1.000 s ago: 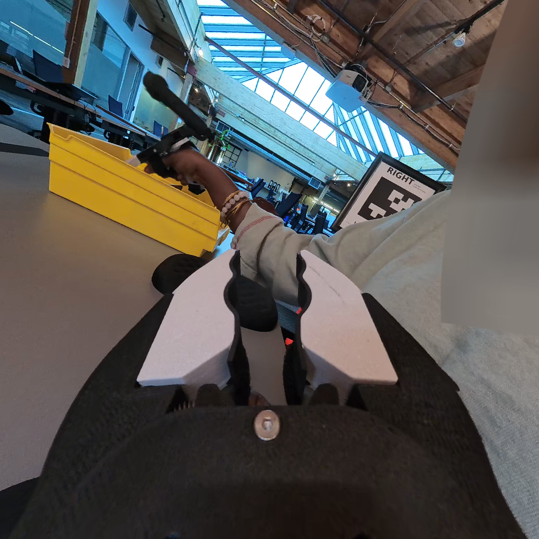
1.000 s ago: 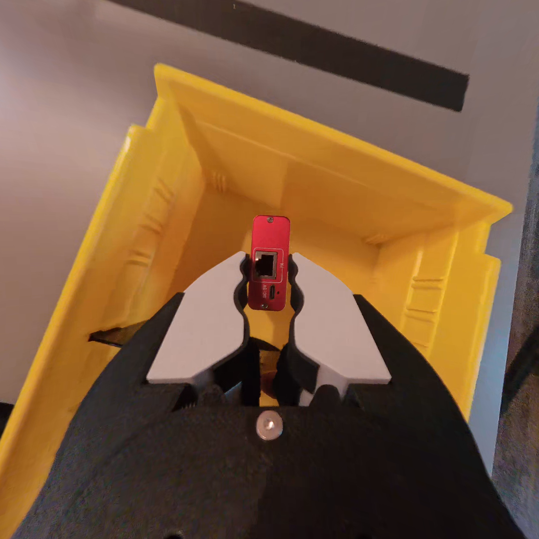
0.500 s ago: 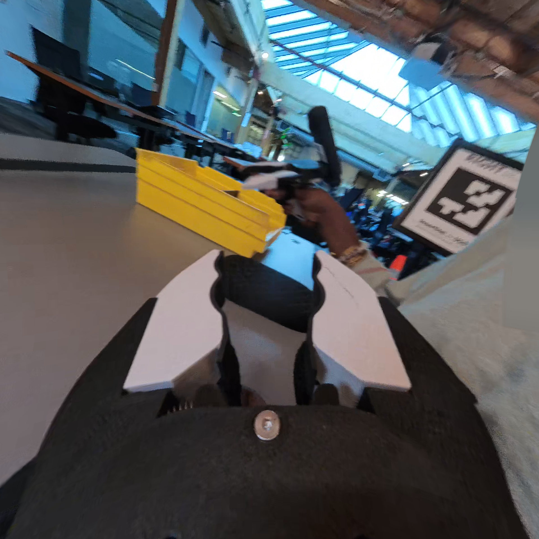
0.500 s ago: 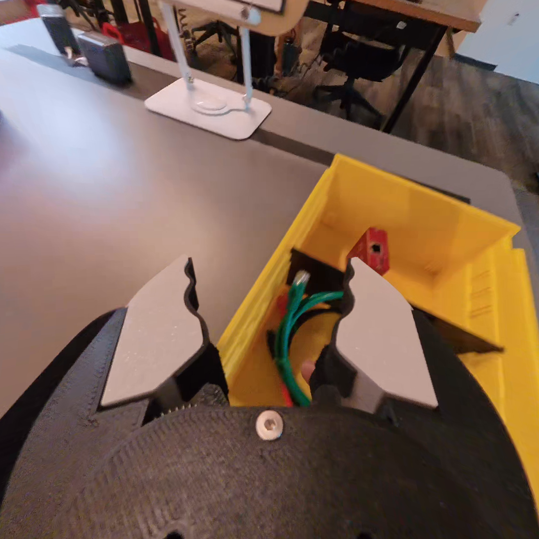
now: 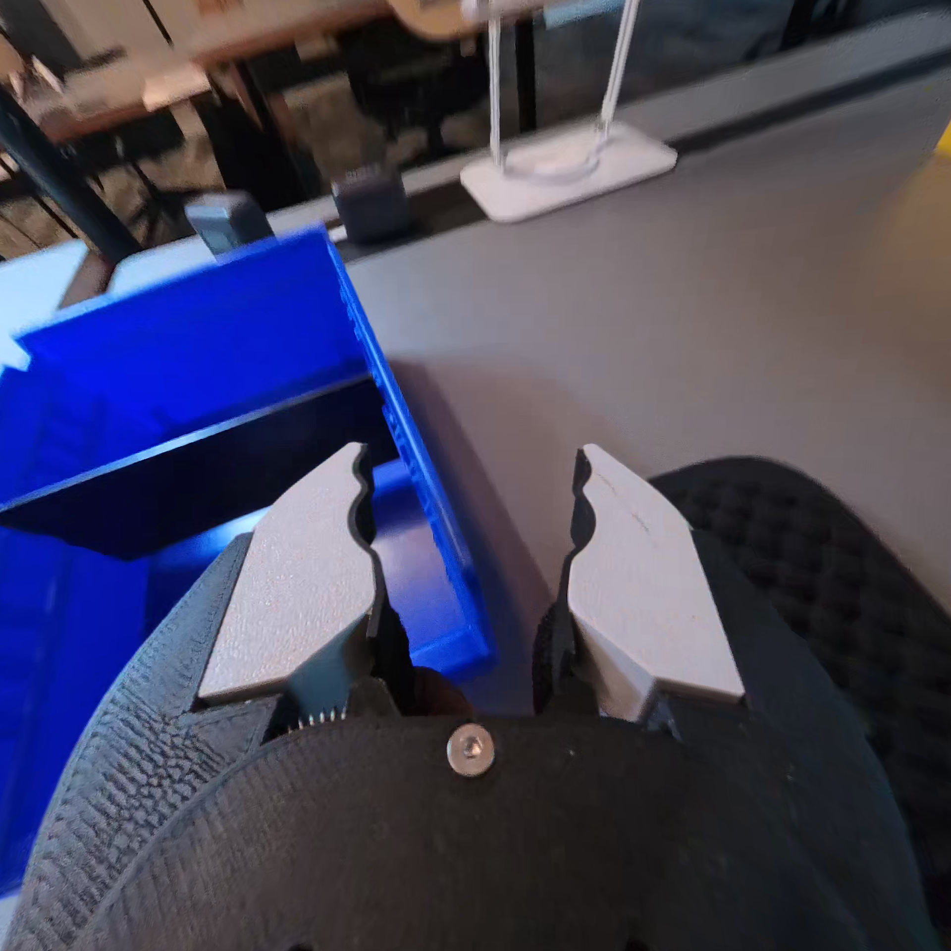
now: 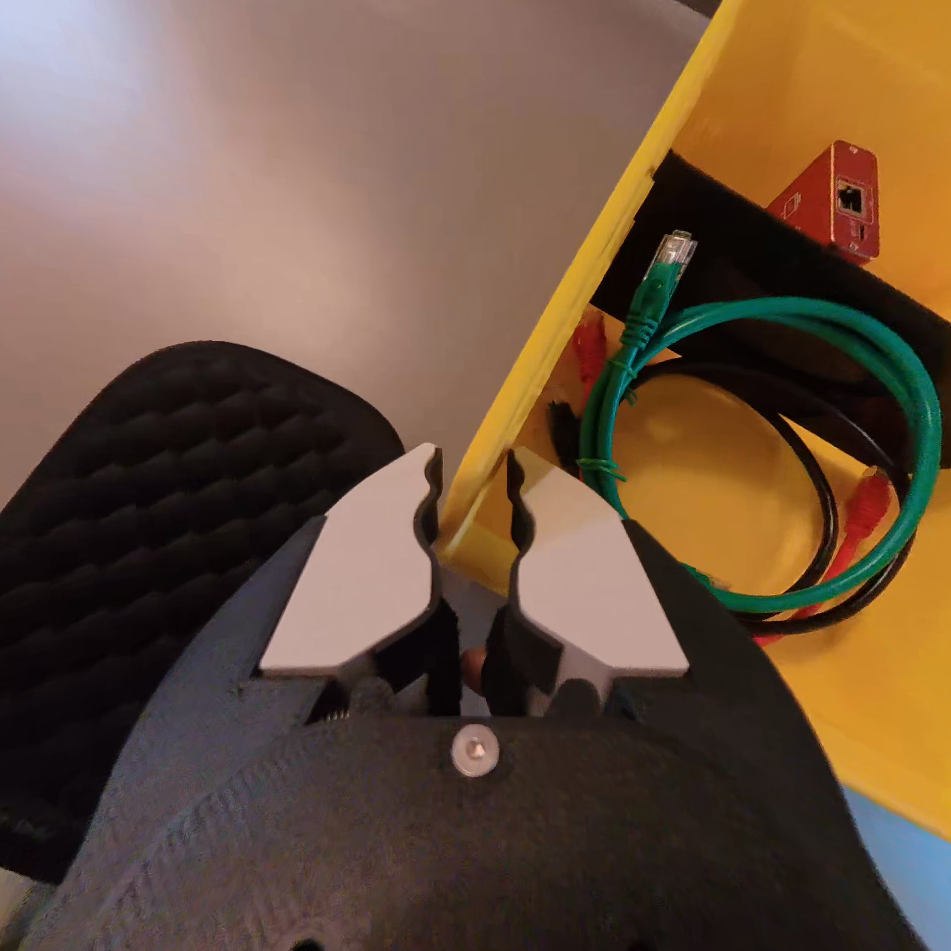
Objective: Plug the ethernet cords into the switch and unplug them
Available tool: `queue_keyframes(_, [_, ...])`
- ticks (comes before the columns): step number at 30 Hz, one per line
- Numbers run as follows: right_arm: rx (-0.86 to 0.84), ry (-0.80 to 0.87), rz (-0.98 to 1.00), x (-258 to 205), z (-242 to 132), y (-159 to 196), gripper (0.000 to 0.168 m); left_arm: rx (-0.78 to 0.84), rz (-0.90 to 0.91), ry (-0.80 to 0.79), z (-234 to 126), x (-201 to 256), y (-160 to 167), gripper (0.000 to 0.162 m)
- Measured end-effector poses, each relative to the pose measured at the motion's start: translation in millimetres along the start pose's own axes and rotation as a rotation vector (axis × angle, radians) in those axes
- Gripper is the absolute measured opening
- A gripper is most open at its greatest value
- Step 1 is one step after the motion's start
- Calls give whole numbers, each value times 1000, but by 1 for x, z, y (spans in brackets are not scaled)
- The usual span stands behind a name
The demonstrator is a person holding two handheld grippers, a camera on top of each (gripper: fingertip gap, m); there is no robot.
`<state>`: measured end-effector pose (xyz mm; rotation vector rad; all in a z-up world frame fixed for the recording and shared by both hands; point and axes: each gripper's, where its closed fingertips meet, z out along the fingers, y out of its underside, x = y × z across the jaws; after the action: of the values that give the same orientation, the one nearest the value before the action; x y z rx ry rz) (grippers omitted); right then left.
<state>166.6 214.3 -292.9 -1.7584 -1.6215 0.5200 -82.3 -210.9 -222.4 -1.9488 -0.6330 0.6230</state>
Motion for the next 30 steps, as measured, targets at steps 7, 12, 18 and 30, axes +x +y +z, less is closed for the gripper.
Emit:
queue_keyframes(7, [-11, 60, -85, 7, 19, -16, 24, 46, -59, 34, 36, 0, 15, 35])
queue_keyframes(12, [-20, 57, -85, -3, 42, -41, 25, 46, -37, 9, 58, 7, 5, 36])
queue_keyframes(18, [-43, 14, -157, -41, 65, -71, 25, 48, -38, 33, 70, 16, -2, 37])
queue_keyframes(30, [85, -230, -285, -190, 90, -130, 34, 76, -67, 51, 73, 18, -5, 38])
